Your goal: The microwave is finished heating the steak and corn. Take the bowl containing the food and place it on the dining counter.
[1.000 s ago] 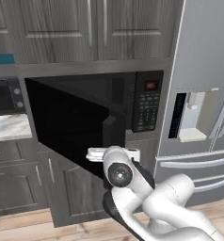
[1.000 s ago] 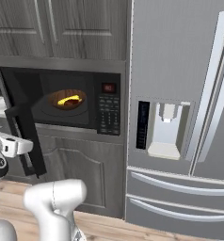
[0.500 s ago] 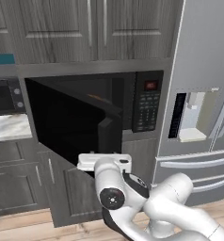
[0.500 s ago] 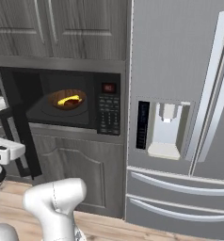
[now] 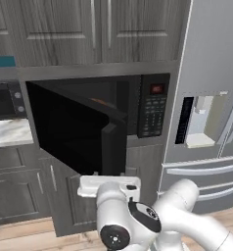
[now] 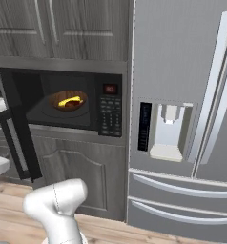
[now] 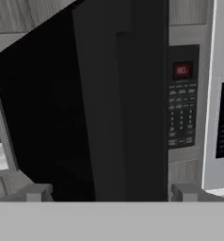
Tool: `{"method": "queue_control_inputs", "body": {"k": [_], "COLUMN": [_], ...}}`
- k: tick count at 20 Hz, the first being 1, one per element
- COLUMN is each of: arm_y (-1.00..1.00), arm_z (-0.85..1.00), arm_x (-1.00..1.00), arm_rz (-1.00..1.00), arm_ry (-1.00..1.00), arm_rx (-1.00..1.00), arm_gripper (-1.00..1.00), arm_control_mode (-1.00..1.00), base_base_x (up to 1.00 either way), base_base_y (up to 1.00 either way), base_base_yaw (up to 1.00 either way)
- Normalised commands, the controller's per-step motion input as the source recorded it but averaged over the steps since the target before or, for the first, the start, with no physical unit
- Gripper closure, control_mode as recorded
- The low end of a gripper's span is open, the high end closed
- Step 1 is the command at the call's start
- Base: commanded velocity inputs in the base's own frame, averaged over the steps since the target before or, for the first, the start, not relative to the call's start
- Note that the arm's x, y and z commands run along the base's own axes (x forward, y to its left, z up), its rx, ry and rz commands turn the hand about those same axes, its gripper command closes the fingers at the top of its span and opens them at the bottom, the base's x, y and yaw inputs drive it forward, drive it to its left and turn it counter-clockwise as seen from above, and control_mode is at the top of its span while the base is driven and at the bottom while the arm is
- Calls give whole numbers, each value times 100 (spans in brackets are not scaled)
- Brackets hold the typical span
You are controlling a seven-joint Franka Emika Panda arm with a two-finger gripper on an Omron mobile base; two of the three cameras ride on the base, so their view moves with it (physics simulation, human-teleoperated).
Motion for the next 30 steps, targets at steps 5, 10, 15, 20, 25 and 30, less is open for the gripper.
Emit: {"method": "queue_control_inputs", "body": {"k": [5, 10, 15, 20, 25, 30], "arm_y": [-56, -86, -88, -99, -76, -23], "arm_z": [34, 43, 32, 35, -12, -29], "arm_x": [-39, 8, 18, 18, 88, 89], "arm_rz": [18, 31, 30, 21, 24, 25], "arm_ry": [-2, 8, 16, 23, 19, 20], "arm_rx": [18, 38, 36, 28, 20, 20], "arm_gripper": [-100, -100, -100, -100, -100, -100], "arm_control_mode": [-100, -100, -100, -100, -100, -100], "base_base_x": [0, 0, 0, 0, 0, 0], "base_base_y": [0, 0, 0, 0, 0, 0], "base_base_yaw": [0, 0, 0, 0, 0, 0]}}
